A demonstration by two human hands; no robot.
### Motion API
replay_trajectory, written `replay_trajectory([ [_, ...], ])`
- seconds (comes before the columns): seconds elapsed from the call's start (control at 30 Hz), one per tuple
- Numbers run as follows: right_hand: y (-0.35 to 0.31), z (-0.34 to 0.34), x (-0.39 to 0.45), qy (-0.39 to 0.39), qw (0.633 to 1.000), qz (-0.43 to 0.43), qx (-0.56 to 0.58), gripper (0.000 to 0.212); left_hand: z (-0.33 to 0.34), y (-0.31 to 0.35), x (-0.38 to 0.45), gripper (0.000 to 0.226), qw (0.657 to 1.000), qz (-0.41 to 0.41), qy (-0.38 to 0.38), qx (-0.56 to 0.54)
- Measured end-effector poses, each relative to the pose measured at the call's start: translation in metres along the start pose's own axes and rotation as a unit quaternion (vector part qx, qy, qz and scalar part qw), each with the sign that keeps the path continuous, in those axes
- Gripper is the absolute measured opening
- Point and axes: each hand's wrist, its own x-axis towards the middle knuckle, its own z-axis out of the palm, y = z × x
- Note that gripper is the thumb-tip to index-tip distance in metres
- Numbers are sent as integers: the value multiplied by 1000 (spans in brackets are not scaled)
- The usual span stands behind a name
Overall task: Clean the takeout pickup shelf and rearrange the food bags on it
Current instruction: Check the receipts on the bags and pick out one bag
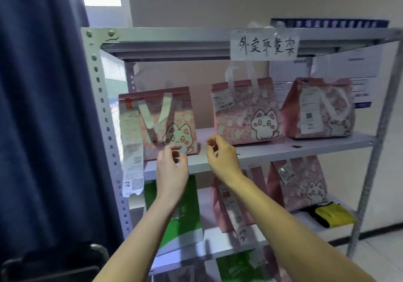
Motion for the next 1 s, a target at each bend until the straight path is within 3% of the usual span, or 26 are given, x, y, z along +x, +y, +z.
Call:
replay_trajectory([
  [0.23, 44, -57, 20, 38, 998, -26, -39, 14, 71, 32, 11, 20, 999, 29, -44, -9],
  [0.5, 112, -123, 48, 42, 994, -83, -57, 17, 158, 74, 15, 25, 999, 33, -17, 9],
  [0.77, 182, -212, 69, 75, 969, -126, -198, 27, 257, 126, 2, 29, 966, 165, -14, 199],
  [1.0, 236, -269, 72, 89, 946, -119, -289, 29, 321, 153, -11, 33, 935, 203, -36, 290],
])
